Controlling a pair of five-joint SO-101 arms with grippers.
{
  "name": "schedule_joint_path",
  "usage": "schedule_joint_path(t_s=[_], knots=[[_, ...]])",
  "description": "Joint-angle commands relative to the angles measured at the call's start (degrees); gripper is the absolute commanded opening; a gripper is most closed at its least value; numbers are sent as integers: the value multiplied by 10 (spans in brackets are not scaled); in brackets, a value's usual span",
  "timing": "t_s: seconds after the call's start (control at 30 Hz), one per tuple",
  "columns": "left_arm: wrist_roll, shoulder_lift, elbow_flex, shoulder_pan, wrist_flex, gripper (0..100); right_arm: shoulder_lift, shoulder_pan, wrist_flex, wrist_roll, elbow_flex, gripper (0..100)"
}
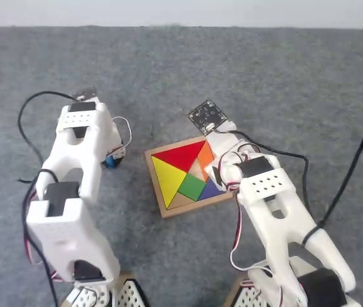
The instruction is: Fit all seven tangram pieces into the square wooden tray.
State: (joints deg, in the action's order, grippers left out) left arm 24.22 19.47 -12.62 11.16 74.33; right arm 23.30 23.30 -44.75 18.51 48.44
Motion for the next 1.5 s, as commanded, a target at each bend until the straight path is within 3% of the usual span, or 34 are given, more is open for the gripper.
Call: schedule_joint_path(t_s=[0.0, 0.1, 0.27, 0.33, 0.57, 0.87, 1.1, 1.47], knots=[[-8, -75, -15, 1, -2, 26, 33, -7, 11, 2, -4, 24], [-8, -109, -33, 2, -4, 57, 33, -7, 11, 2, -4, 24], [-3, -131, -34, 19, -4, 239, 33, -7, 11, 2, -4, 24], [12, -129, -22, 41, -10, 265, 34, -7, 11, 2, -4, 24], [96, -115, -24, 70, -24, 265, 34, -7, 11, 2, -4, 24], [141, 38, 40, 70, -16, 256, 34, -7, 11, 2, -4, 24], [142, 105, 121, 70, 49, 131, 34, -7, 11, 2, -5, 24], [127, 105, 123, 67, 66, 122, 34, -7, 11, 2, -5, 24]])
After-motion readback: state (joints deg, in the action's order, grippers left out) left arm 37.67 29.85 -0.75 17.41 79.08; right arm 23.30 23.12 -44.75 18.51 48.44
